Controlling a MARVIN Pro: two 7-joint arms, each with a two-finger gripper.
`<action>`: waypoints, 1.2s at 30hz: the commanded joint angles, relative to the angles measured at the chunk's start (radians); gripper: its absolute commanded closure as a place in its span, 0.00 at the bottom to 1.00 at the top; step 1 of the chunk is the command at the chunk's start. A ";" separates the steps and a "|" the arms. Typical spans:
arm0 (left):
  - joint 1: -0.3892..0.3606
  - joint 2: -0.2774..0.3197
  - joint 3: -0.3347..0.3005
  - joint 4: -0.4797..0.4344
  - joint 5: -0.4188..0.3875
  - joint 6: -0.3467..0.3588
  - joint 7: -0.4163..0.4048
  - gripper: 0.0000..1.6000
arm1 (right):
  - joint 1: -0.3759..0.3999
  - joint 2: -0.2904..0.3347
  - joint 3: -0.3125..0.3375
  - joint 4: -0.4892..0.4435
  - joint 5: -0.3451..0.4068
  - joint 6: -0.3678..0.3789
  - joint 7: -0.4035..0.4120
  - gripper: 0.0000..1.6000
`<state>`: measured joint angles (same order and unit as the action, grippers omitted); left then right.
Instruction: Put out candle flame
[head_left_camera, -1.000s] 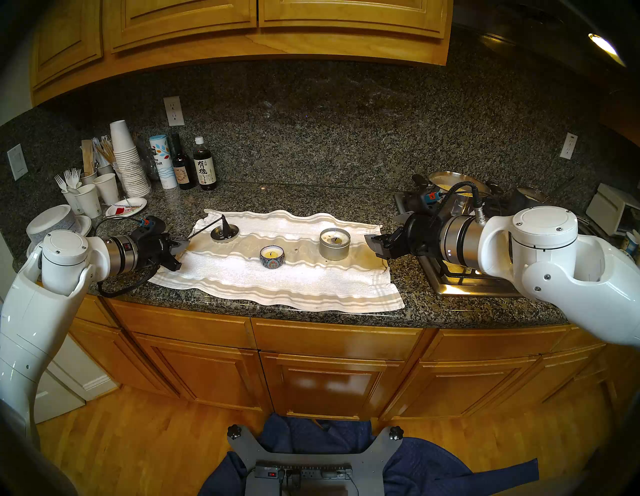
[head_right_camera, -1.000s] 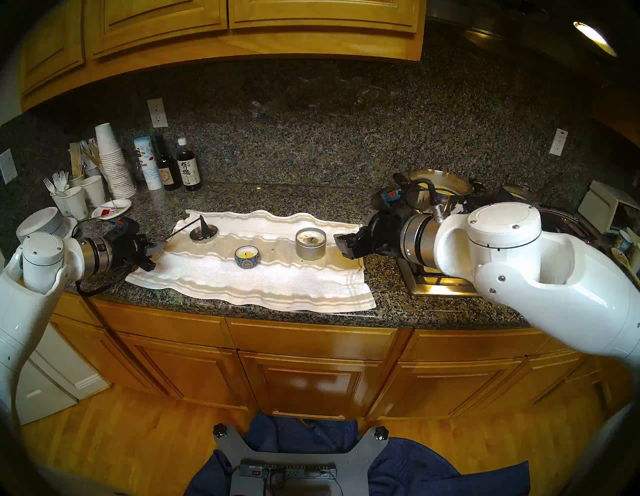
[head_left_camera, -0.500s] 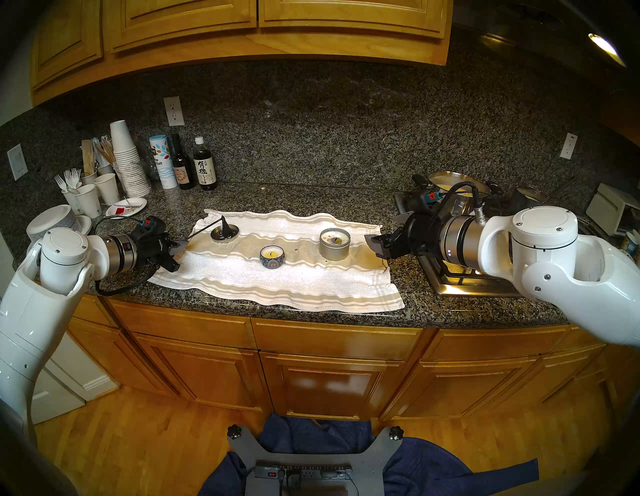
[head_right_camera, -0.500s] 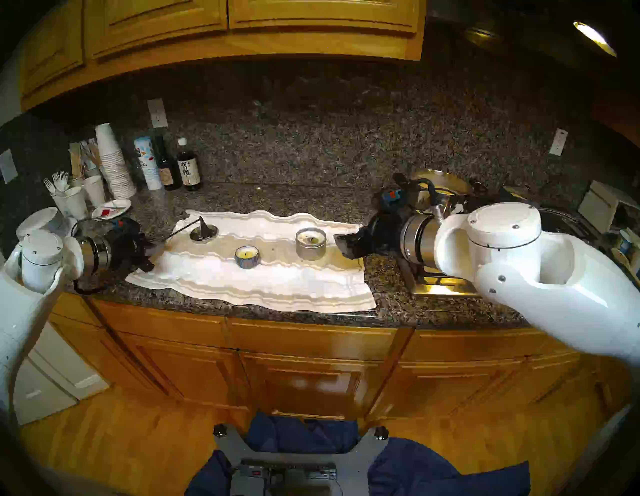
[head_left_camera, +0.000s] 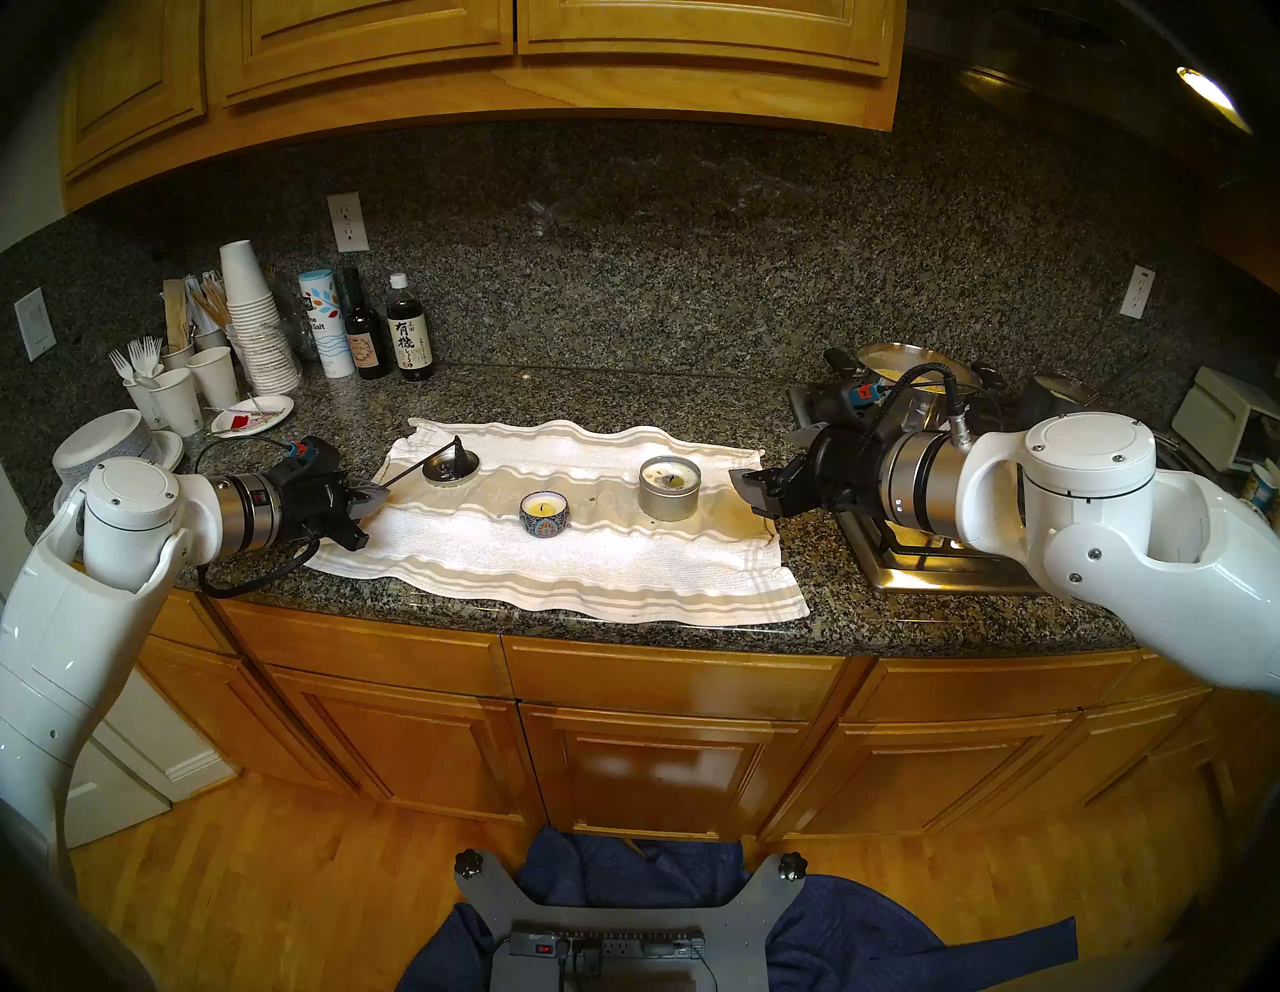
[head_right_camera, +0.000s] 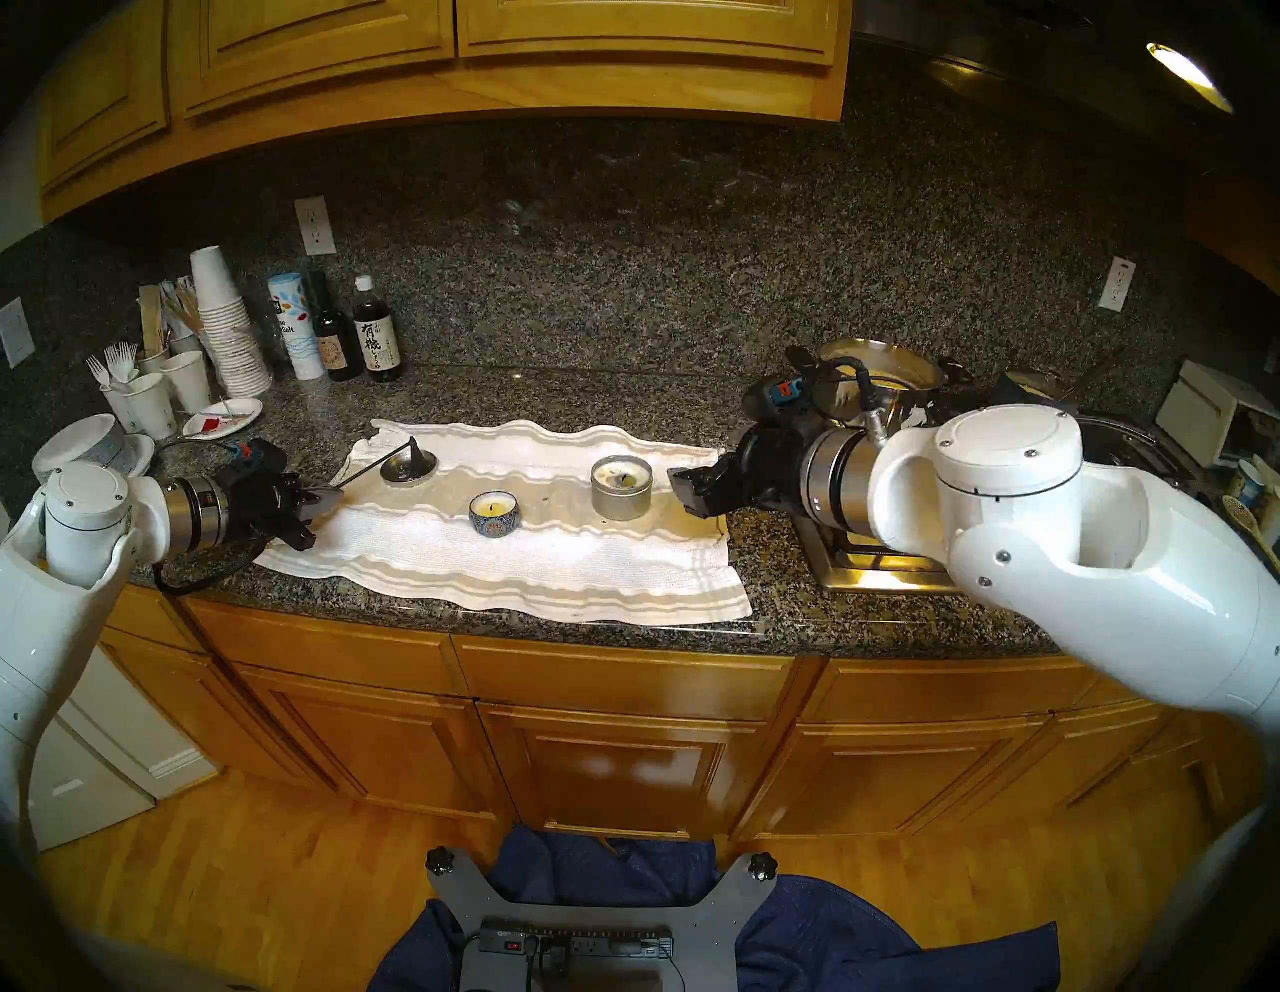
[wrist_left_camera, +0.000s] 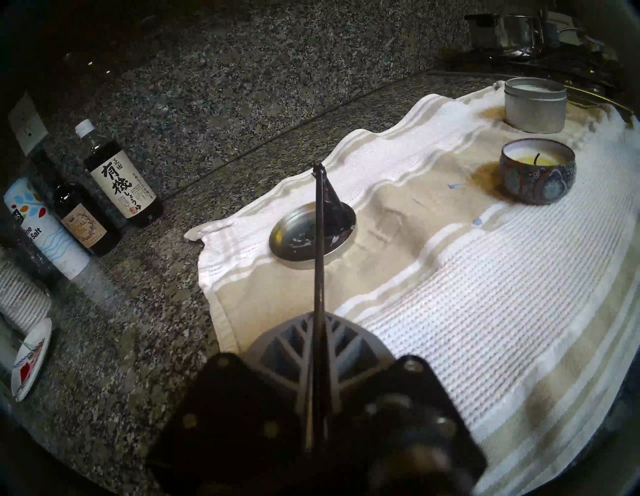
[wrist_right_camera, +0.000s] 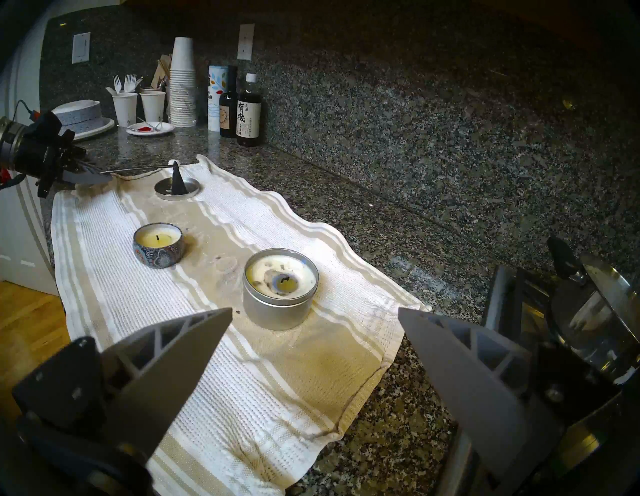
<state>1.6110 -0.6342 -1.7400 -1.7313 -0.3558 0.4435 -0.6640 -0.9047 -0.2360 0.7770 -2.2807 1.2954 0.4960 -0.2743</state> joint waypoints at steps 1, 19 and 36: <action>-0.051 0.009 -0.017 -0.010 -0.004 0.001 0.012 0.65 | 0.025 0.001 0.025 -0.001 -0.001 -0.008 0.002 0.00; -0.067 -0.011 -0.107 -0.045 -0.084 -0.005 0.003 0.00 | 0.024 0.000 0.024 -0.001 -0.002 -0.008 0.000 0.00; -0.127 -0.087 -0.212 -0.100 -0.159 0.003 0.079 0.00 | 0.025 0.001 0.024 -0.001 -0.001 -0.008 0.000 0.00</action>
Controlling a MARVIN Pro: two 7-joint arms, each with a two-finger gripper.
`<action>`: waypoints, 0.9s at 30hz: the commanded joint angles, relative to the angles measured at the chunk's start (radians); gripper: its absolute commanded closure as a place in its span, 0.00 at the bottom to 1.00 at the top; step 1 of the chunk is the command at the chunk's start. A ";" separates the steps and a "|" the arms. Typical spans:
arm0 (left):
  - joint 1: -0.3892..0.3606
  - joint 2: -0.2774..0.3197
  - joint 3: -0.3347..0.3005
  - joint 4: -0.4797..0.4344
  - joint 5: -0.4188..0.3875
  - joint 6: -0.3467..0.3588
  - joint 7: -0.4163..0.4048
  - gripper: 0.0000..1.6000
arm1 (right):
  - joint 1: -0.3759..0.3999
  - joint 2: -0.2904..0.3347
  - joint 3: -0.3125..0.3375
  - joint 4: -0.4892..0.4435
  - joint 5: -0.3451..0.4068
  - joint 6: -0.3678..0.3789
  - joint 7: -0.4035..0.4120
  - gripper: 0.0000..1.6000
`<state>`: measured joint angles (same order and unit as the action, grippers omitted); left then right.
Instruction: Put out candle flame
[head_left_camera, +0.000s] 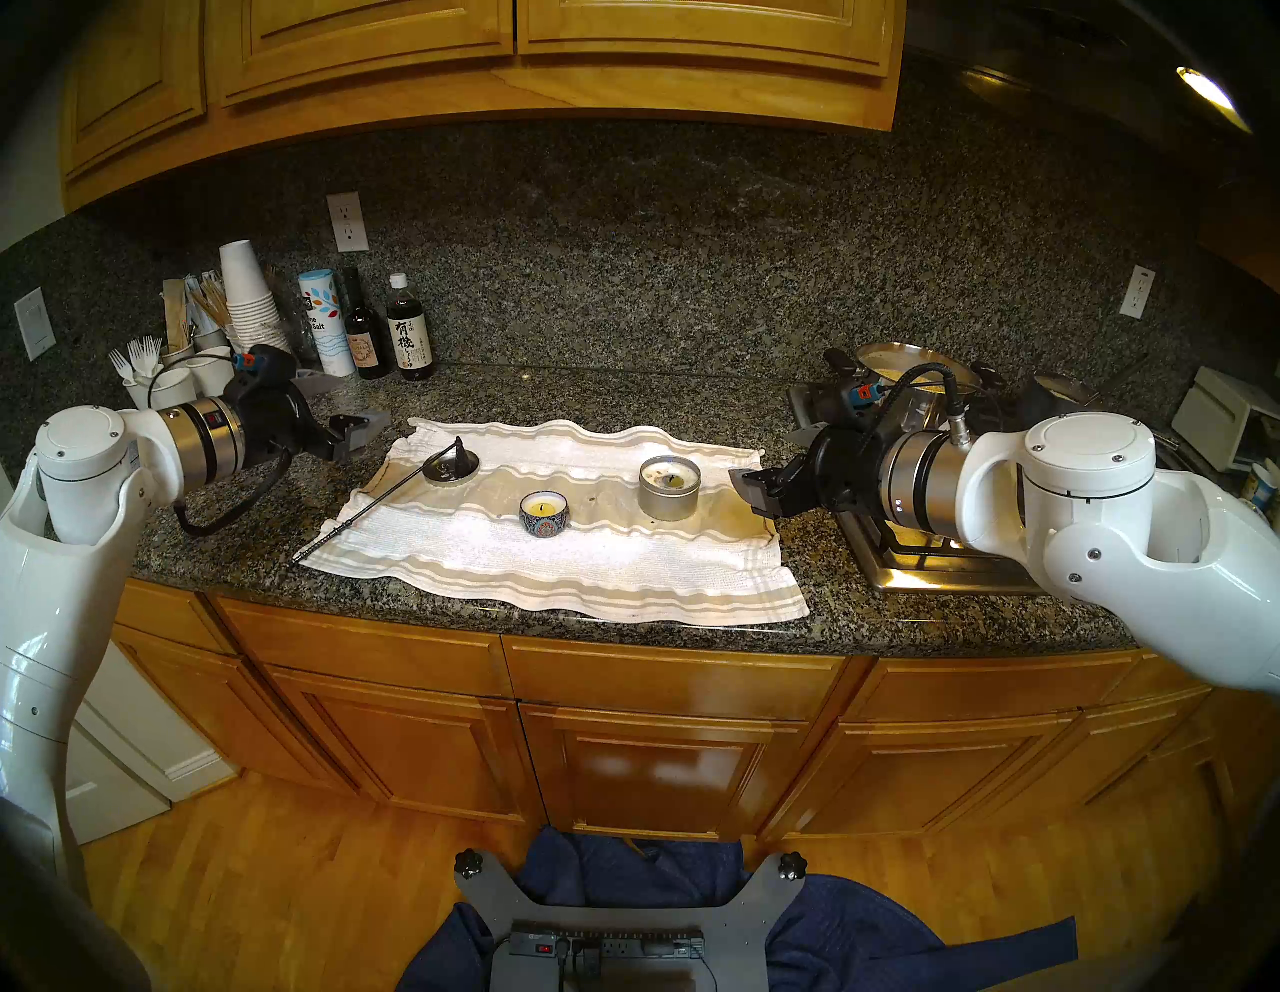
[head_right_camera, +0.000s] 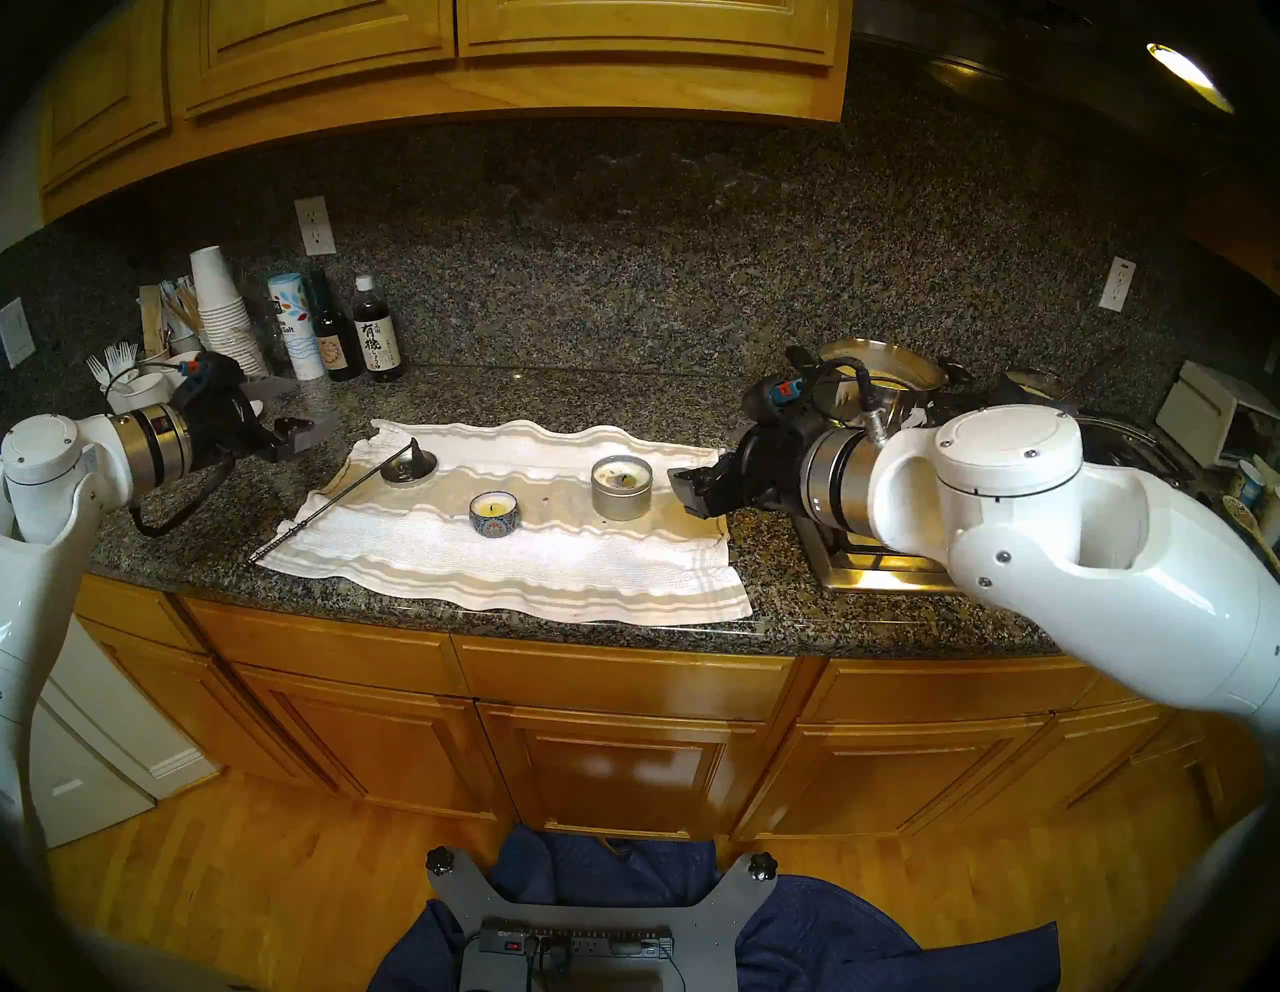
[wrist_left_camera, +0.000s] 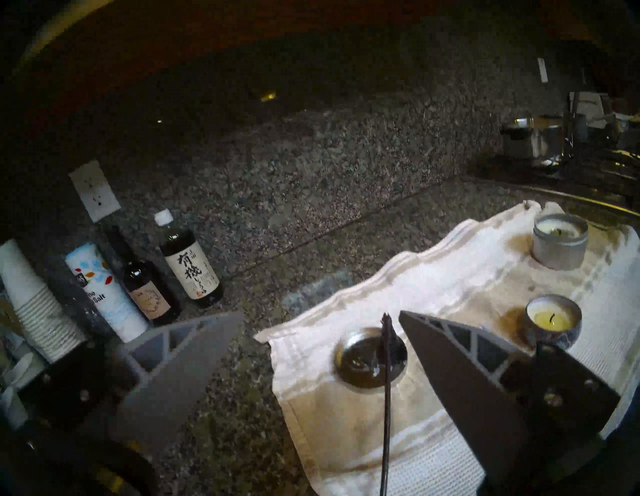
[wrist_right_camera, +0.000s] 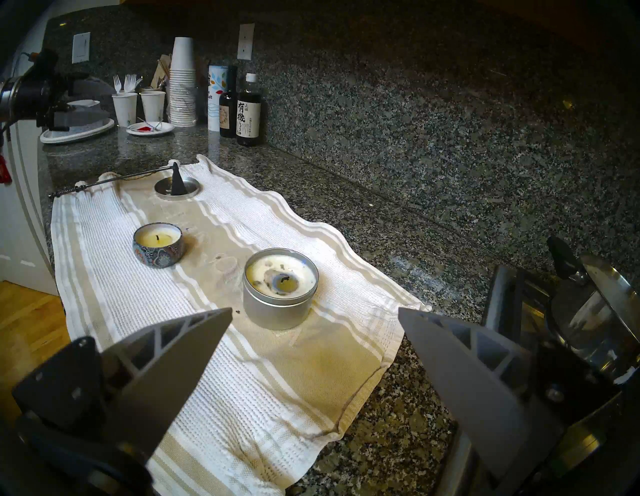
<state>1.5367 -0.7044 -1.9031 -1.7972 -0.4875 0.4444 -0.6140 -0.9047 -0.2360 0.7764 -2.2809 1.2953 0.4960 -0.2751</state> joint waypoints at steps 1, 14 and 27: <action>-0.049 -0.022 -0.050 -0.035 -0.027 0.002 0.035 0.00 | 0.025 0.001 0.025 -0.001 -0.001 -0.008 0.002 0.00; -0.043 -0.030 -0.041 -0.029 -0.031 0.008 0.046 0.00 | 0.026 0.001 0.026 -0.001 -0.001 -0.008 0.003 0.00; -0.041 -0.028 -0.040 -0.030 -0.034 0.007 0.050 0.00 | 0.026 0.001 0.026 -0.001 -0.001 -0.008 0.003 0.00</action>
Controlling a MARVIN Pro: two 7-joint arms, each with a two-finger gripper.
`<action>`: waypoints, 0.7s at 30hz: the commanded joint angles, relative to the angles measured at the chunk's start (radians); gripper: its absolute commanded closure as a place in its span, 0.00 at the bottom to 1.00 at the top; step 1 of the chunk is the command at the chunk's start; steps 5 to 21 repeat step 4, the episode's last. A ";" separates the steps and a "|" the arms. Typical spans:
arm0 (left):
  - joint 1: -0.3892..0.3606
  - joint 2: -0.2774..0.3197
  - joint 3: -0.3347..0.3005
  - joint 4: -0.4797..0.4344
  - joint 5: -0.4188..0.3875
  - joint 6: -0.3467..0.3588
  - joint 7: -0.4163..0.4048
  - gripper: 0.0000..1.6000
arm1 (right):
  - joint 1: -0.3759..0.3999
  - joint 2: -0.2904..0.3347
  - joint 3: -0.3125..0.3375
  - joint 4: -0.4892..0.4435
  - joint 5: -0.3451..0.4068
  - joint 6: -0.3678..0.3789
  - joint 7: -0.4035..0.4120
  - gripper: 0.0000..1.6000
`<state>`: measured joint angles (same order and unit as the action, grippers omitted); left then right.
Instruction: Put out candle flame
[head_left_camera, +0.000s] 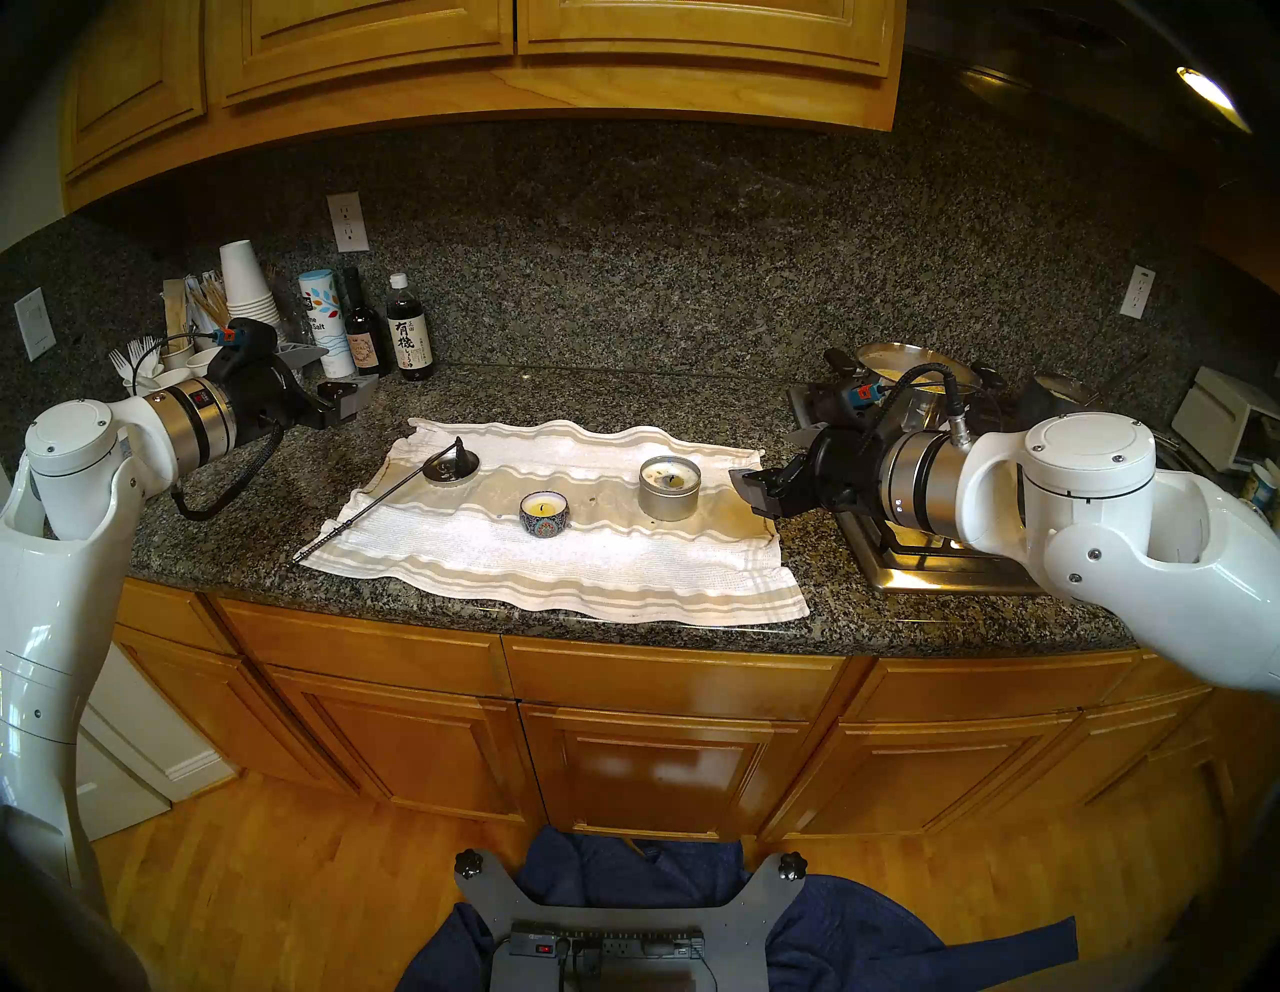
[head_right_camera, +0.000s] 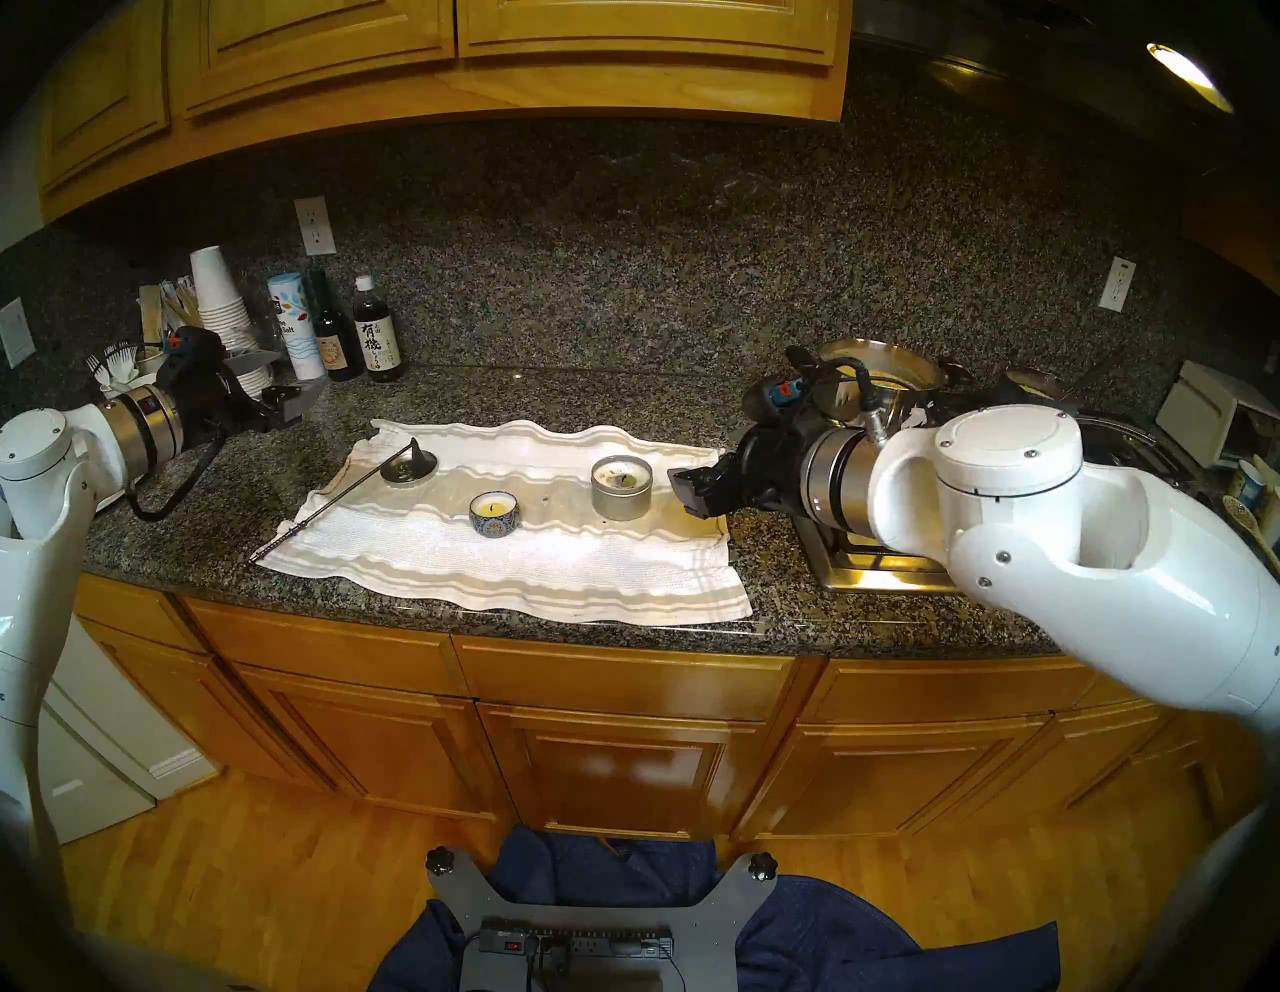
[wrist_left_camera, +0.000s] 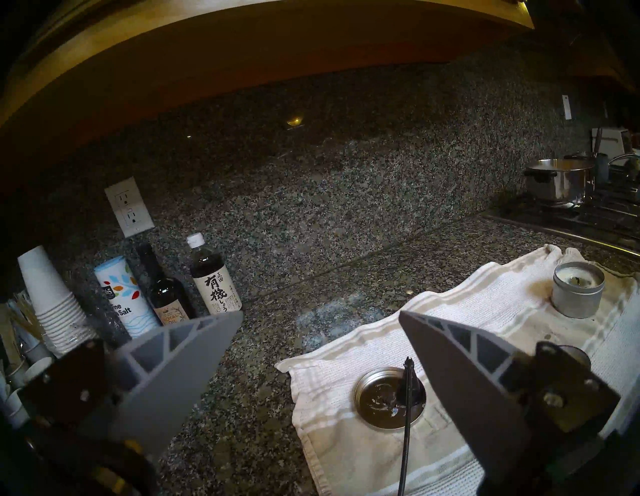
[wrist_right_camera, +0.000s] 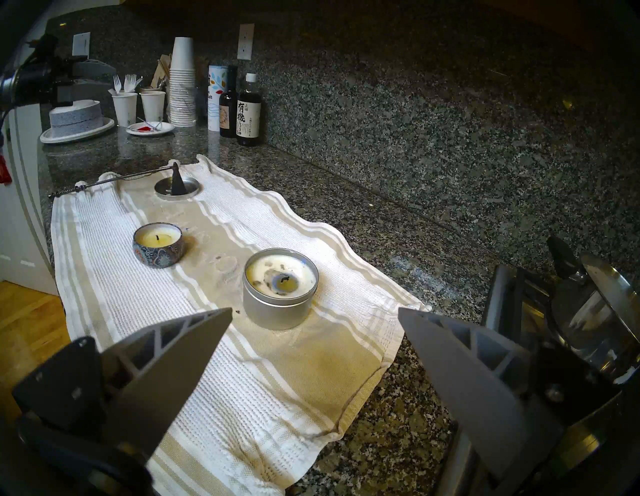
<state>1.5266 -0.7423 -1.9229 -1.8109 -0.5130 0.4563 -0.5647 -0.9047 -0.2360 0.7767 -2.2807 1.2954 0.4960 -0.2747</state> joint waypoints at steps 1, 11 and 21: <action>-0.031 0.010 -0.020 -0.016 -0.009 -0.005 0.001 0.00 | 0.026 0.001 0.025 -0.001 -0.001 -0.008 0.002 0.00; -0.031 0.011 -0.020 -0.016 -0.009 -0.005 0.001 0.00 | 0.026 0.001 0.025 -0.001 -0.001 -0.008 0.002 0.00; -0.031 0.011 -0.020 -0.016 -0.009 -0.005 0.001 0.00 | 0.026 0.001 0.025 -0.001 -0.001 -0.008 0.002 0.00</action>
